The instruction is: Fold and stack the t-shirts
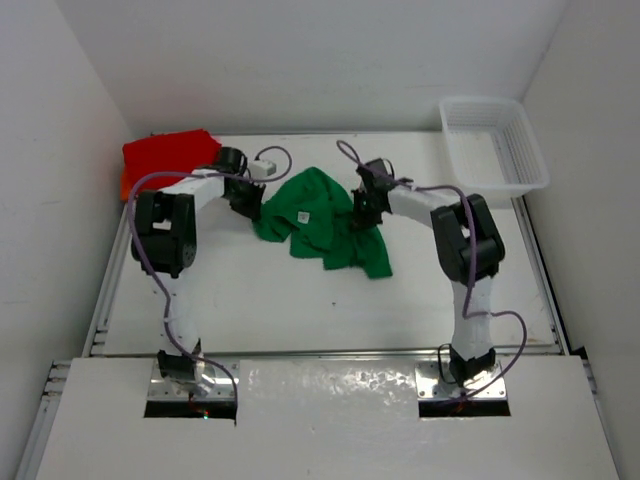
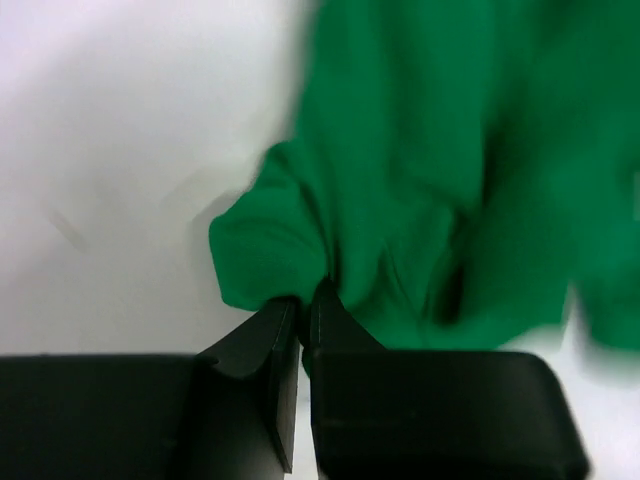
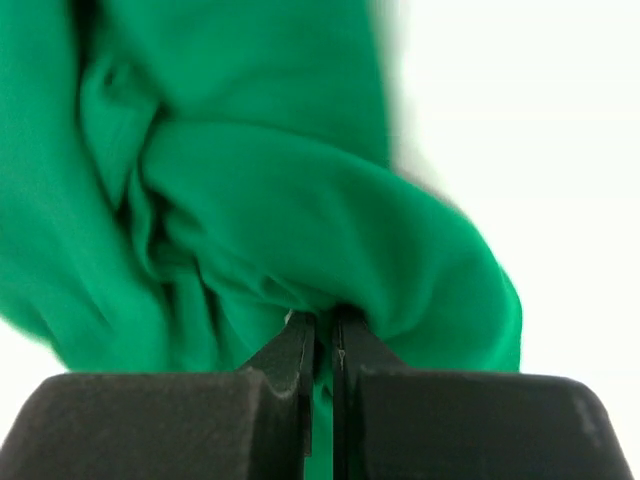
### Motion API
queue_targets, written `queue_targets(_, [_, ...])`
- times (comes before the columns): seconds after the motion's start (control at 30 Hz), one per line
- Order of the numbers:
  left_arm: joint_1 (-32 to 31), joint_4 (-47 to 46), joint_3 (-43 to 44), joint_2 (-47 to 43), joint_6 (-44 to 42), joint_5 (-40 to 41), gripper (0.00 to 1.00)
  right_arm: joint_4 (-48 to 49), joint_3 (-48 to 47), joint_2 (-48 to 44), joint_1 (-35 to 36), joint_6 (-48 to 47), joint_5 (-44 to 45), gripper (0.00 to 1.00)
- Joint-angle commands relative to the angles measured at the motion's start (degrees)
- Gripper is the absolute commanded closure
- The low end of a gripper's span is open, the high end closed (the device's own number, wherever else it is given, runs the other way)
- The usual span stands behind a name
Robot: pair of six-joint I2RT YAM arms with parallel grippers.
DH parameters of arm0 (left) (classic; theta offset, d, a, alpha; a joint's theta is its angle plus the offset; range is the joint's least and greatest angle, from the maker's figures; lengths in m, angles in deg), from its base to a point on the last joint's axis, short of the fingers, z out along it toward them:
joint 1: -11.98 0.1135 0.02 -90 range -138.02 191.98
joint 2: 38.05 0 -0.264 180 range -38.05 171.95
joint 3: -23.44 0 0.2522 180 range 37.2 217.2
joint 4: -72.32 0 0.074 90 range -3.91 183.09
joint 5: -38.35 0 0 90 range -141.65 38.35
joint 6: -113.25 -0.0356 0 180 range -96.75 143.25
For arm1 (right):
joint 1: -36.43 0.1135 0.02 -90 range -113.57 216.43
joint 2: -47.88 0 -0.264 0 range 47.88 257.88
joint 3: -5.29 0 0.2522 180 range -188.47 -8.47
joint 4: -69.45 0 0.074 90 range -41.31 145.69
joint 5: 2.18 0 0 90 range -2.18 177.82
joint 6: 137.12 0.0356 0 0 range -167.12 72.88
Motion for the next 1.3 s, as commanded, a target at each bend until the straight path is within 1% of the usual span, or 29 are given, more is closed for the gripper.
queue_targets(0.0, [-1.3, 5.6, -11.7, -12.6, -10.5, -2.9, 1.0, -4.8, -15.7, 8.3, -4.4, -8.6, 3.7, 1.0])
queue_targets(0.07, [-3.0, 8.4, -19.3, -17.1, -15.6, -4.3, 1.0, -7.3, -27.6, 11.9, -4.9, -11.0, 3.5, 1.0])
queue_targets(0.1, [-6.2, 11.6, -21.6, -21.4, -20.6, -4.6, 1.0, -8.2, -31.5, 15.9, -4.9, -12.4, 2.3, 1.0])
queue_targets(0.13, [-8.4, 13.3, -25.9, -23.3, -22.9, -4.5, 1.0, -8.8, -39.3, 17.8, -5.0, -12.7, 1.4, 0.99])
queue_targets(0.17, [-11.1, 14.6, -27.8, -25.4, -24.6, -4.2, 1.0, -10.2, -43.0, 19.7, -5.0, -12.9, 0.5, 0.93])
queue_targets(0.2, [-14.0, 16.0, -29.5, -27.0, -25.6, -3.0, 0.95, -10.8, -46.3, 21.3, -5.1, -12.2, -0.4, 0.83])
queue_targets(0.23, [-20.7, 16.2, -31.8, -29.7, -25.2, -2.8, 0.88, -11.0, -51.1, 23.4, -5.1, -11.8, -1.9, 0.76])
queue_targets(0.27, [-24.2, 16.2, -32.3, -30.5, -24.6, -2.8, 0.78, -10.5, -52.0, 23.6, -5.2, -11.3, -2.4, 0.6])
queue_targets(0.3, [-29.8, 16.1, -32.1, -31.2, -23.1, -4.1, 0.56, -9.7, -50.6, 21.9, -5.3, -10.8, -2.5, 0.48])
queue_targets(0.33, [-31.7, 15.9, -31.3, -31.3, -21.9, -4.9, 0.42, -8.8, -48.9, 20.4, -5.5, -10.7, -2.1, 0.38])
queue_targets(0.37, [-32.9, 15.7, -30.3, -31.2, -20.9, -6.3, 0.17, -6.7, -46.6, 18.5, -5.9, -10.7, -1.8, 0.27])
queue_targets(0.4, [-33.4, 16.0, -27.0, -30.4, -19.3, -8.5, 0.01, -6.0, -42.1, 16.3, -6.4, -11.0, -1.2, 0.23])
queue_targets(0.47, [-33.1, 17.4, -23.3, -29.5, -18.0, -8.8, 0.0, -5.1, -38.1, 10.1, -7.7, -12.4, 0.2, 0.16])
queue_targets(0.57, [-31.2, 19.4, -16.8, -29.2, -17.5, -7.9, 0.0, -7.2, -32.5, 2.1, -9.5, -14.6, 2.4, 0.13])
queue_targets(0.67, [-25.6, 22.3, -9.7, -29.6, -16.5, -12.2, 0.0, -9.4, -25.5, -7.0, -10.4, -17.6, 5.1, 0.09])
queue_targets(0.7, [-21.2, 22.8, -6.4, -29.8, -16.0, -16.0, 0.0, -9.4, -20.7, -9.3, -10.4, -17.7, 5.2, 0.07])
queue_targets(0.77, [-16.3, 21.7, -4.4, -30.2, -14.4, -19.1, 0.0, -8.8, -15.1, -15.8, -10.3, -16.1, 4.6, 0.05])
queue_targets(0.8, [-11.8, 20.5, -4.5, -30.8, -12.4, -19.6, 0.0, -8.1, -8.6, -17.9, -10.3, -15.2, 3.4, 0.05])
queue_targets(0.87, [-8.8, 16.1, -5.8, -31.2, -9.7, -16.6, 0.0, -5.7, -1.9, -22.0, -9.9, -11.5, 2.6, 0.13])
queue_targets(0.9, [-6.9, 14.3, -8.0, -31.3, -8.8, -13.1, 0.0, -2.4, 5.2, -26.0, -9.5, -10.4, 1.2, 0.42])
queue_targets(0.93, [-6.3, 12.9, -8.9, -31.2, -8.0, -11.6, 0.08, -1.3, 8.1, -27.7, -8.8, -9.3, 1.1, 0.62])
queue_targets(0.97, [-5.9, 12.0, -9.5, -30.8, -7.9, -10.9, 0.46, -0.3, 11.0, -29.2, -5.7, -7.2, 1.6, 0.79])
queue_targets(1.0, [-5.6, 12.1, -10.0, -29.5, -8.2, -10.9, 0.68, 0.5, 15.4, -31.2, -3.5, -6.5, 3.5, 0.91])
queue_targets(1.03, [-5.5, 11.8, -10.2, -28.7, -7.5, -10.3, 0.87, 1.7, 17.0, -31.5, -1.2, -5.8, 4.1, 0.92])
queue_targets(1.07, [-5.4, 10.4, -10.5, -27.9, -5.3, -9.4, 0.98, 2.2, 18.3, -31.6, 3.1, -3.6, 4.4, 0.83])
queue_targets(1.1, [-5.4, 10.3, -10.5, -26.2, -4.8, -9.0, 0.98, 3.3, 20.8, -31.1, 4.9, -2.1, 3.0, 0.68])
queue_targets(1.13, [-5.3, 10.5, -10.3, -25.4, -4.5, -9.0, 0.96, 5.7, 21.7, -30.5, 7.6, -0.3, 2.1, 0.41])
queue_targets(1.17, [-5.3, 10.4, -10.5, -24.6, -3.8, -8.6, 0.88, 6.6, 23.2, -29.8, 8.5, 2.1, 2.0, 0.35])
queue_targets(1.27, [-5.1, 9.7, -12.2, -25.2, -3.2, -7.5, 0.81, 7.4, 23.7, -26.2, 11.5, 4.4, 5.8, 0.27])
